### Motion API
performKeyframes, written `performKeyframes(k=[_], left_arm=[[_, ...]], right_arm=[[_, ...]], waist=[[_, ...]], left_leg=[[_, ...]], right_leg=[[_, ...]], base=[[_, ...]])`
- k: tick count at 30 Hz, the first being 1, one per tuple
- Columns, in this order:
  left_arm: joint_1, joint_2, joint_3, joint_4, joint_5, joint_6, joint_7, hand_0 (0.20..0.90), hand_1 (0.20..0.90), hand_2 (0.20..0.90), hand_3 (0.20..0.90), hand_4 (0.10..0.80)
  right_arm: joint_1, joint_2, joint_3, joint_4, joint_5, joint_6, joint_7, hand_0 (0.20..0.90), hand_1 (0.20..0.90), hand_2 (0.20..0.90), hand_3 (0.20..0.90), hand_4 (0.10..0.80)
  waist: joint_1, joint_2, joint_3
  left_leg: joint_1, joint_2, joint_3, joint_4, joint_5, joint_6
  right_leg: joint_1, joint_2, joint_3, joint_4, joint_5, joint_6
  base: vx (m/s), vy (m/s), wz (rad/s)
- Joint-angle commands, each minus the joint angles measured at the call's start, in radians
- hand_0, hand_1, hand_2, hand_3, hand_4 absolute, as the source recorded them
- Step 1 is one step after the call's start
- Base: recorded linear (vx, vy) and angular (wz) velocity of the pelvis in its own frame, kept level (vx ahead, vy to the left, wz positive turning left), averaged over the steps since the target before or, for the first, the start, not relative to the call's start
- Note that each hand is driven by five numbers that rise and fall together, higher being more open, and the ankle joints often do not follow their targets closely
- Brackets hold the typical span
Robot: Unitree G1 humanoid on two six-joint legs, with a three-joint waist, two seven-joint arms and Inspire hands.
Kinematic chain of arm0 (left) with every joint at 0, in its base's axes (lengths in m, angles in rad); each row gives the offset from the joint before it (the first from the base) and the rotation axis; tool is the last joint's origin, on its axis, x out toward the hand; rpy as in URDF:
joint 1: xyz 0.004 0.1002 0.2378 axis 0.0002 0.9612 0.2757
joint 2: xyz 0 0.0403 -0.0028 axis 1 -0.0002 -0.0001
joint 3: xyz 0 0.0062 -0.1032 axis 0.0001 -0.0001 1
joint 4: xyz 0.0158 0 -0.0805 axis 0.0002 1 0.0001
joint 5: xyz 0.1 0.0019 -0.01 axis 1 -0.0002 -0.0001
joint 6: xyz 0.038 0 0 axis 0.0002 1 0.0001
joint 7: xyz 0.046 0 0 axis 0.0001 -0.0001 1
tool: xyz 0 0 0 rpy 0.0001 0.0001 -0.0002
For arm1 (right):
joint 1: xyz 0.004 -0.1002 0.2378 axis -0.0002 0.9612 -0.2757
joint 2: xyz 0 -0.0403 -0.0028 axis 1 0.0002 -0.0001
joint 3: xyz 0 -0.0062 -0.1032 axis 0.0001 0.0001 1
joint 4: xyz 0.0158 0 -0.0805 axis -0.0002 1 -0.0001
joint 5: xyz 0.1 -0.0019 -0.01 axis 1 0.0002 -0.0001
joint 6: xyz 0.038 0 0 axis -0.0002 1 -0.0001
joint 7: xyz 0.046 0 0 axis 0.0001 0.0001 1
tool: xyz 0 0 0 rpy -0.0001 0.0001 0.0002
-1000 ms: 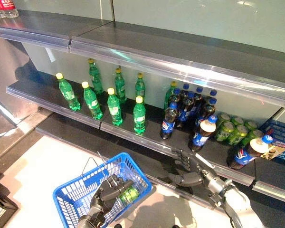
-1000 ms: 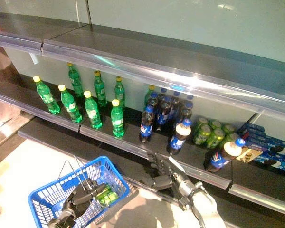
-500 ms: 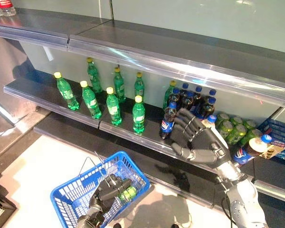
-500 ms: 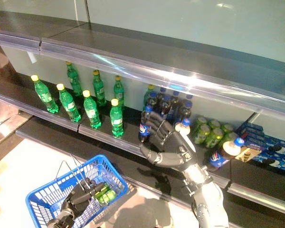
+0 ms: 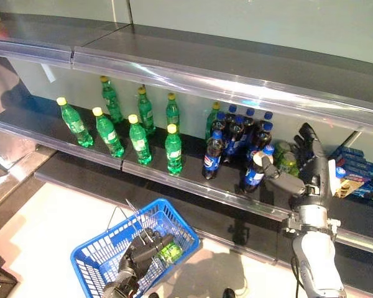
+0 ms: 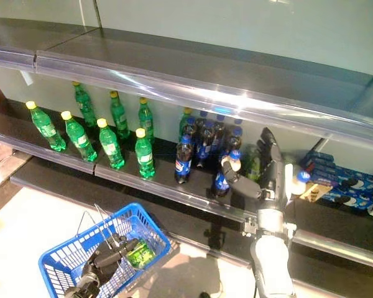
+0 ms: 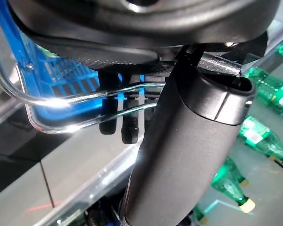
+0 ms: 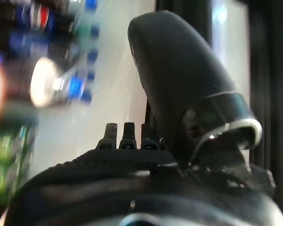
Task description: Pick up the drink and place into the basket.
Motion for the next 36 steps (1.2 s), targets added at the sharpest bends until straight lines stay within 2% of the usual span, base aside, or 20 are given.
performKeyframes(k=[1,2,5,10,17,25,31,36], left_arm=[[-0.122,0.028,0.029,-0.274,-0.042,-0.161,-0.090,0.300,0.300,0.300,0.200,0.100],[-0.122,0.029,0.029,-0.274,-0.042,-0.159,-0.091,0.300,0.300,0.300,0.200,0.100],[-0.119,0.034,0.022,-0.273,-0.045,-0.160,-0.094,0.300,0.300,0.300,0.200,0.100],[-0.111,0.040,0.016,-0.278,-0.049,-0.154,-0.095,0.300,0.300,0.300,0.200,0.100],[-0.108,0.050,0.002,-0.296,-0.054,-0.128,-0.083,0.300,0.300,0.300,0.200,0.100],[-0.101,0.058,-0.024,-0.307,-0.045,-0.105,-0.077,0.300,0.300,0.300,0.200,0.100],[-0.096,0.068,-0.033,-0.296,-0.042,-0.092,-0.085,0.300,0.300,0.300,0.200,0.100],[-0.094,0.082,-0.041,-0.276,-0.040,-0.079,-0.101,0.300,0.300,0.300,0.200,0.100]], right_arm=[[-0.071,-0.070,-0.053,-0.129,-0.093,-0.053,-0.150,0.900,0.900,0.900,0.900,0.800],[-0.070,-0.072,-0.056,-0.131,-0.105,-0.044,-0.174,0.900,0.900,0.900,0.900,0.800],[-0.067,-0.081,-0.067,-0.114,-0.213,0.035,-0.346,0.900,0.900,0.900,0.900,0.800],[-0.057,-0.059,-0.099,-0.071,-0.243,0.090,-0.528,0.900,0.900,0.900,0.900,0.800],[-0.062,-0.030,-0.090,-0.016,-0.192,0.155,-0.613,0.900,0.900,0.900,0.900,0.800],[-0.080,0.029,-0.055,0.076,-0.059,0.124,-0.623,0.900,0.900,0.900,0.900,0.800],[-0.110,0.029,-0.055,0.123,0.017,0.121,-0.614,0.900,0.900,0.900,0.900,0.800],[-0.137,0.020,-0.075,0.188,0.059,0.122,-0.657,0.900,0.900,0.900,0.900,0.800]], waist=[[0.021,0.017,-0.070],[0.021,0.017,-0.070],[0.021,0.020,-0.072],[0.017,0.024,-0.073],[0.022,0.028,-0.071],[0.036,0.026,-0.066],[0.052,0.027,-0.065],[0.068,0.029,-0.063]], left_leg=[[0.009,0.034,-0.035,0.011,0.004,0.017],[0.008,0.033,-0.034,0.011,0.004,0.017],[0.006,0.032,-0.031,0.011,0.004,0.017],[0.008,0.031,-0.024,0.011,0.002,0.020],[0.007,0.031,-0.027,0.010,0.005,0.021],[0.005,0.032,-0.035,0.007,0.009,0.023],[0.002,0.031,-0.043,0.005,0.010,0.023],[0.000,0.031,-0.051,0.006,0.009,0.022]], right_leg=[[0.007,-0.073,-0.019,0.024,0.050,0.016],[0.006,-0.073,-0.020,0.023,0.051,0.017],[0.003,-0.073,-0.017,0.024,0.052,0.019],[0.000,-0.072,-0.013,0.025,0.052,0.019],[-0.002,-0.069,-0.005,0.024,0.055,0.019],[0.003,-0.069,-0.014,0.016,0.059,0.016],[0.006,-0.071,-0.024,0.015,0.059,0.015],[0.007,-0.075,-0.035,0.018,0.059,0.017]], base=[[0.000,0.000,0.00],[0.000,0.000,0.00],[0.000,0.000,0.00],[0.000,0.000,0.00],[0.019,-0.003,0.00],[0.047,-0.016,0.00],[0.058,-0.014,0.01],[0.066,-0.030,0.01]])
